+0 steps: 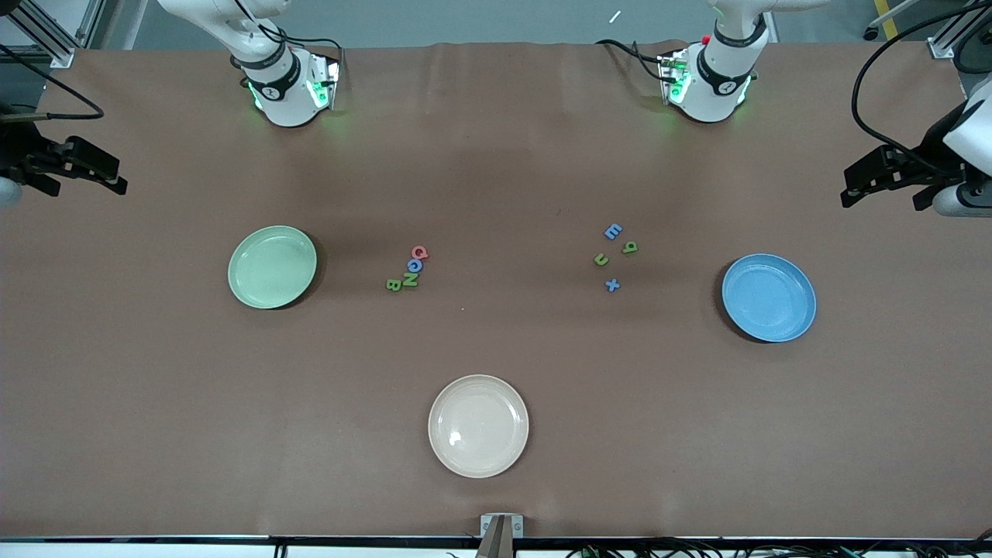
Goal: Sort upper and lower case letters into plates
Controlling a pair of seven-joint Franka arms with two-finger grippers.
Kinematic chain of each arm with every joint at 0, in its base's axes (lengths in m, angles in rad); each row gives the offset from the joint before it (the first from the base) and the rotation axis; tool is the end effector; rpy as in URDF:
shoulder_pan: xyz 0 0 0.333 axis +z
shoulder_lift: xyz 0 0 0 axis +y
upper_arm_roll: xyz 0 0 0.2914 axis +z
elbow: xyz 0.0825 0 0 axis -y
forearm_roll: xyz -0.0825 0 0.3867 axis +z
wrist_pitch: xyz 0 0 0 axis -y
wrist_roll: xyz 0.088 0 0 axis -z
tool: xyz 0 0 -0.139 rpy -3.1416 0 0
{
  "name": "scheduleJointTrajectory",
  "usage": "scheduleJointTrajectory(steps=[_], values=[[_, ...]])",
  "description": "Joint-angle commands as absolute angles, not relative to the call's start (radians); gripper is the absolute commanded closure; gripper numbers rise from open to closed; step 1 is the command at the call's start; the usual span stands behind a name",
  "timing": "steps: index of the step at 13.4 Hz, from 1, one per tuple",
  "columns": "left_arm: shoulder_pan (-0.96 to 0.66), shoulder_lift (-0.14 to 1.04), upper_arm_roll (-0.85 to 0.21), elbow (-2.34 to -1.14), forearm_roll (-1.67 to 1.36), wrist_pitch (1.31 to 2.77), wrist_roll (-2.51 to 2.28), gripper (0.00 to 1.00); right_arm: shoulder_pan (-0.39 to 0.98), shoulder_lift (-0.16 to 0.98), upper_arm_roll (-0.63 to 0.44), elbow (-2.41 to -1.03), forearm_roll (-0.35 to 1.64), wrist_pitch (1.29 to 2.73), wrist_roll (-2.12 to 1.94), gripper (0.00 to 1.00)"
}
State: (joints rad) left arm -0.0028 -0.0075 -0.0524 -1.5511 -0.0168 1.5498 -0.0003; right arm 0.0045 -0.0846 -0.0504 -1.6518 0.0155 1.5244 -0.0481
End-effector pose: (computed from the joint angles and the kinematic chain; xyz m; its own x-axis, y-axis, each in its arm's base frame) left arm 0.5525 -0.0330 0.5796 0.9985 -0.0552 0.0062 -0.0553 -0.9983 0.0164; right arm 0.5255 -0.0228 0.5715 0.9991 0.0033 -0.0419 0.0024 -0.9998 -0.0218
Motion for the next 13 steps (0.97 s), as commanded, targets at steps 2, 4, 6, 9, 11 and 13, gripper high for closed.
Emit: scheduleJointTrajectory(steps=[2, 4, 6, 9, 11, 13], values=[[-0.008, -0.006, -0.045, -1.540, -0.028, 1.551, 0.000, 0.00, -0.005, -0.143, -0.046, -1.723, 0.026, 1.551, -0.044, 0.00], [-0.008, -0.006, -0.044, -1.536, -0.026, 1.551, 0.002, 0.00, -0.005, -0.155, -0.046, -1.738, 0.026, 1.562, -0.044, 0.00], [-0.011, 0.011, -0.046, -1.534, -0.034, 1.551, -0.005, 0.00, -0.005, -0.155, -0.046, -1.738, 0.025, 1.562, -0.049, 0.00], [-0.024, 0.037, -0.055, -1.548, -0.055, 1.572, -0.008, 0.00, -0.005, -0.153, -0.046, -1.736, 0.014, 1.560, -0.055, 0.00], [-0.034, 0.075, -0.075, -1.549, -0.074, 1.581, -0.075, 0.00, -0.005, -0.153, -0.046, -1.736, 0.012, 1.560, -0.057, 0.00], [-0.047, 0.097, -0.110, -1.574, -0.075, 1.635, -0.173, 0.00, -0.003, -0.153, -0.045, -1.736, 0.011, 1.560, -0.057, 0.00]])
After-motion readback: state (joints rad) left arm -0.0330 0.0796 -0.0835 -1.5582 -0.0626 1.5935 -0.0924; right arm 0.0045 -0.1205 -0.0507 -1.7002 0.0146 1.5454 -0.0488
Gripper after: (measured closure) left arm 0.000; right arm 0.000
